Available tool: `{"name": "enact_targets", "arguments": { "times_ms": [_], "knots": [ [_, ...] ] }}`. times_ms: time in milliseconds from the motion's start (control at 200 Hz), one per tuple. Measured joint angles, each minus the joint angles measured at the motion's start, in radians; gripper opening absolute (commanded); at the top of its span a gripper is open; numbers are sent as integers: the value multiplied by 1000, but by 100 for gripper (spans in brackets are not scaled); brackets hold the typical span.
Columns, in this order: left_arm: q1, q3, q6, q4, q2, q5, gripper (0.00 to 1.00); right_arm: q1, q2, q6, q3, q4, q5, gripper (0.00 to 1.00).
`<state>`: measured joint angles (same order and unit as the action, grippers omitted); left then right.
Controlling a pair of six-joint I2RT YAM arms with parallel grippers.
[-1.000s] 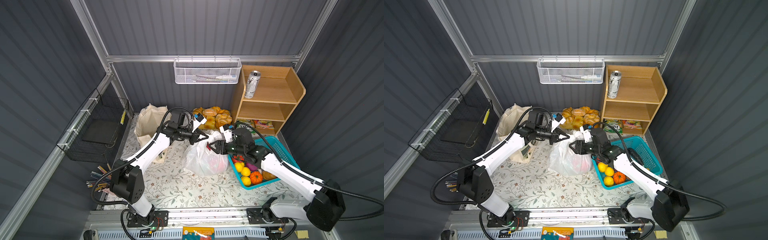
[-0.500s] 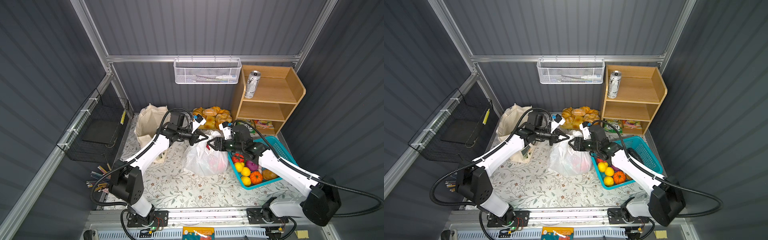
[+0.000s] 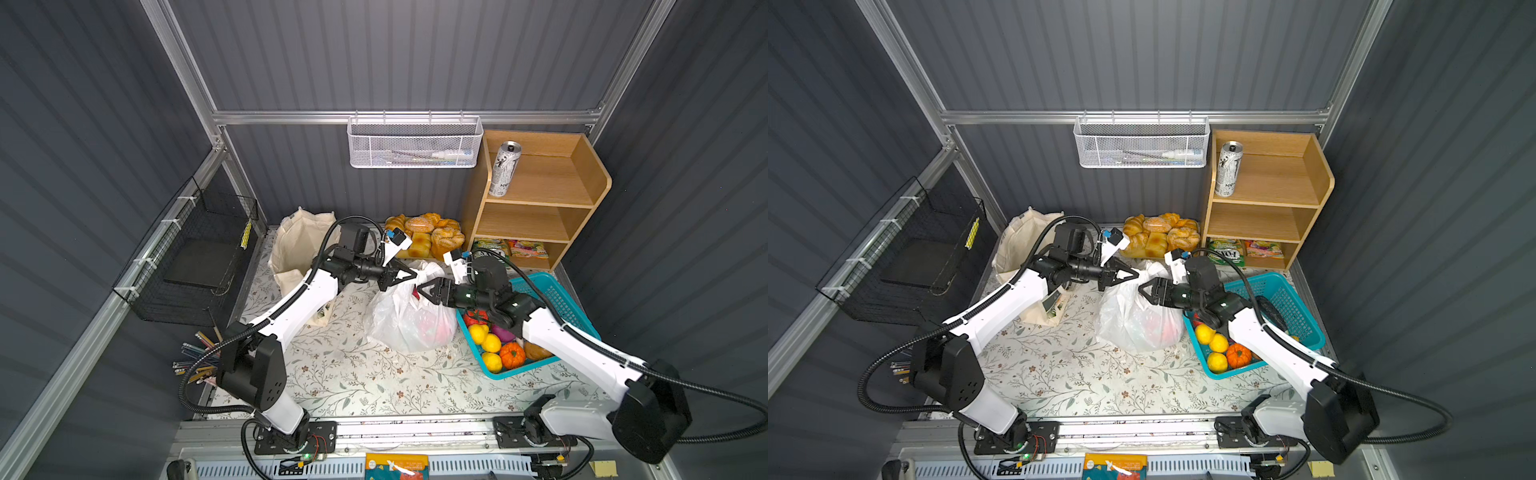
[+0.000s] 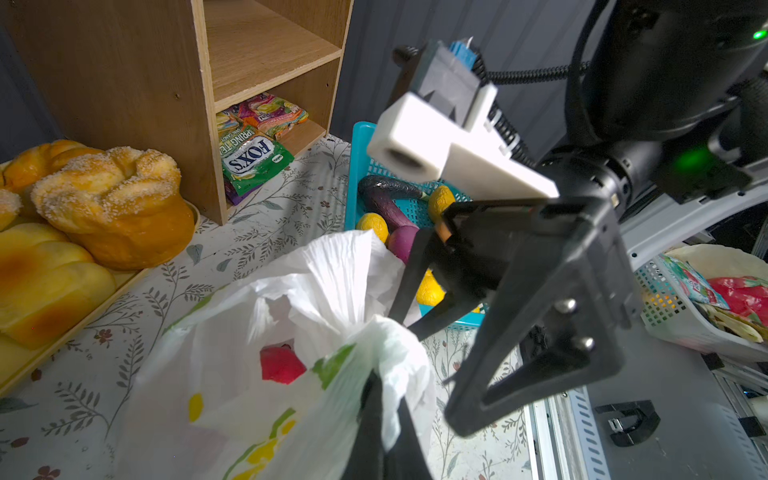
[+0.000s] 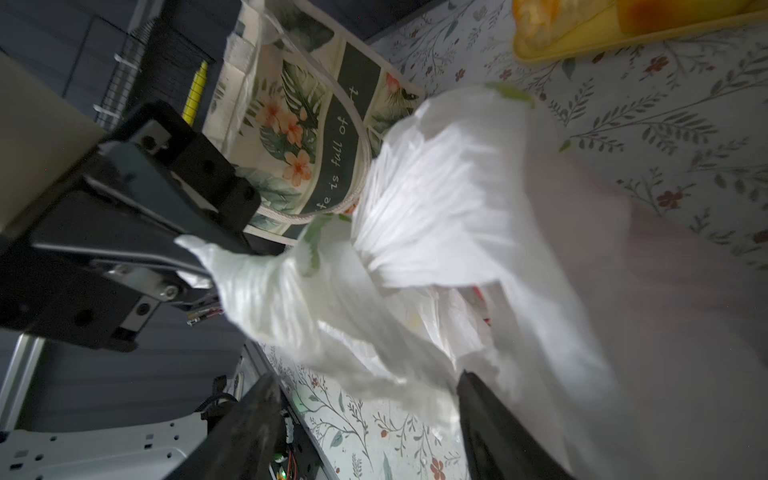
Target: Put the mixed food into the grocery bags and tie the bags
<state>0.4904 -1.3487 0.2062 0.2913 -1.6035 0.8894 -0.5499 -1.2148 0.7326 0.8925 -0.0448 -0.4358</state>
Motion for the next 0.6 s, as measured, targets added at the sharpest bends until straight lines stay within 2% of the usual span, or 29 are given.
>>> {"name": "enact_targets", "arguments": {
  "times_ms": [100,220,375,600],
  "knots": [
    [0,1,0,-1,3,0,0,16,68,80,-16,29,-6,81],
    [0,2,0,-6,3,0,0,18,77,198,-29,117,-32,85],
    [0,2,1,-8,3,0,0,5,-5,346,-56,245,-67,88],
    [0,3,2,-8,3,-1,0,-25,-89,412,-47,301,-66,90]
  ]
}}
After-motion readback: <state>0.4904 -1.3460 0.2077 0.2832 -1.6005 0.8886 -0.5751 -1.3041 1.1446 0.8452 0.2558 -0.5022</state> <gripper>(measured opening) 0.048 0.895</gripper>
